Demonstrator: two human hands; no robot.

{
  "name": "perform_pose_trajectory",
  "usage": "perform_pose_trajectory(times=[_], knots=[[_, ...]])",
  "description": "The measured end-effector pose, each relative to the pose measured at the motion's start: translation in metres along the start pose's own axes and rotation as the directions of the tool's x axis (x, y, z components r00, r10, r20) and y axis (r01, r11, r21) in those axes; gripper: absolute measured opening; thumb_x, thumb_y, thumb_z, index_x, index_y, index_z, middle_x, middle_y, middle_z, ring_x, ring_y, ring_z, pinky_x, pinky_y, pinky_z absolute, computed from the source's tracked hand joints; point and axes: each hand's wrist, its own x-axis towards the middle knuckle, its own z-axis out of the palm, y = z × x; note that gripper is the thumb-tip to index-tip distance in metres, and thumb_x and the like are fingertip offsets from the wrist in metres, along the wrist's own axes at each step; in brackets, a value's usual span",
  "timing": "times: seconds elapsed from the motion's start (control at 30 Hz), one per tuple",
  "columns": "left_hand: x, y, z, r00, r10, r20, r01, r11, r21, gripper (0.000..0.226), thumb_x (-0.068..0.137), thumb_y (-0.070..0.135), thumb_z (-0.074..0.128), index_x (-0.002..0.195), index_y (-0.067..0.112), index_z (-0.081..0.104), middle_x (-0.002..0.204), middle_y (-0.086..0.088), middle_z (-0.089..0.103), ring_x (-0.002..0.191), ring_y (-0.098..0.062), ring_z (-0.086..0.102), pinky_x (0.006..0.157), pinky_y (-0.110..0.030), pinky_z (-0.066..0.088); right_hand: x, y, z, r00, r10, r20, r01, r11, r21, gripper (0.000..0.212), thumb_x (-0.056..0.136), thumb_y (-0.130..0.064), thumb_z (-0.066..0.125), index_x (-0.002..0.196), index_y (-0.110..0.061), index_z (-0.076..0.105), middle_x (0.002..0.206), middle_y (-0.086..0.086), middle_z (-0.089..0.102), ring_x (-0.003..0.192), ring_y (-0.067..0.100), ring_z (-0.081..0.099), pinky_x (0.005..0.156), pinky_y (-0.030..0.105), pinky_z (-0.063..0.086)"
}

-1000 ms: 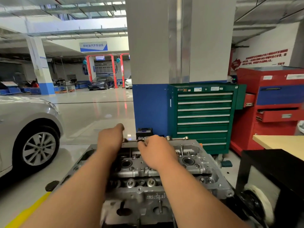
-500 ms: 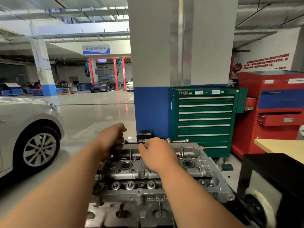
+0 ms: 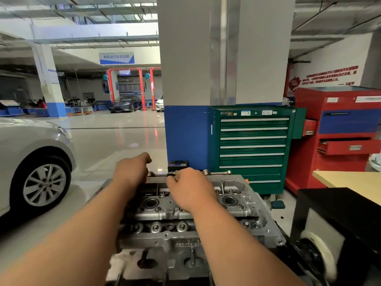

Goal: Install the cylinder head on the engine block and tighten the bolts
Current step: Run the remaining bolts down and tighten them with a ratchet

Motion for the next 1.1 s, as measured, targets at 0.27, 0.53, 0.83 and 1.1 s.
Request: perform_pose_trajectory(times=[0.27, 0.53, 0.83, 1.1], knots=[[-0.010, 0.002, 0.011, 0.982, 0.021, -0.185, -0.011, 0.998, 0.058, 0.020, 0.089, 0.021, 0.046, 0.072, 0.011, 0.047, 0.073, -0.014, 0.057, 0.059, -0.028, 0.049, 0.055, -0.034, 0.035, 0.002, -0.001, 0.001, 1.000, 0.030, -0.003, -0.030, 0.999, -0.032, 0.042, 0.093, -0.041, 0.043, 0.059, -0.017, 0.048, 0.061, -0.001, 0.054, 0.055, 0.019, 0.048, 0.048, 0.023, 0.031], [-0.007, 0.001, -0.004, 0.998, 0.000, 0.061, 0.003, 0.999, -0.043, 0.032, 0.083, 0.015, 0.053, 0.054, 0.015, 0.040, 0.045, -0.001, 0.037, 0.041, -0.019, 0.030, 0.048, -0.028, 0.023, 0.003, 0.000, 0.003, 1.000, 0.025, -0.009, -0.026, 0.999, -0.036, 0.043, 0.092, -0.040, 0.043, 0.056, -0.017, 0.045, 0.059, 0.000, 0.052, 0.053, 0.021, 0.046, 0.048, 0.024, 0.032], [-0.027, -0.001, 0.027, 0.960, -0.005, -0.281, -0.039, 0.988, -0.151, 0.031, 0.082, 0.027, 0.064, 0.100, 0.015, 0.043, 0.090, -0.007, 0.054, 0.071, -0.022, 0.053, 0.058, -0.028, 0.038, 0.005, -0.001, 0.001, 0.999, 0.037, 0.001, -0.037, 0.999, -0.036, 0.039, 0.094, -0.040, 0.045, 0.062, -0.018, 0.050, 0.064, -0.001, 0.055, 0.060, 0.022, 0.052, 0.049, 0.023, 0.031], [-0.004, 0.001, -0.008, 0.983, -0.085, 0.164, 0.097, 0.993, -0.069, 0.028, 0.087, 0.020, 0.055, 0.061, 0.014, 0.044, 0.048, -0.001, 0.036, 0.044, -0.019, 0.030, 0.046, -0.028, 0.024, 0.004, 0.003, 0.005, 1.000, 0.009, -0.025, -0.010, 1.000, -0.010, 0.043, 0.091, -0.037, 0.044, 0.053, -0.017, 0.039, 0.055, -0.001, 0.046, 0.051, 0.021, 0.042, 0.048, 0.025, 0.030]])
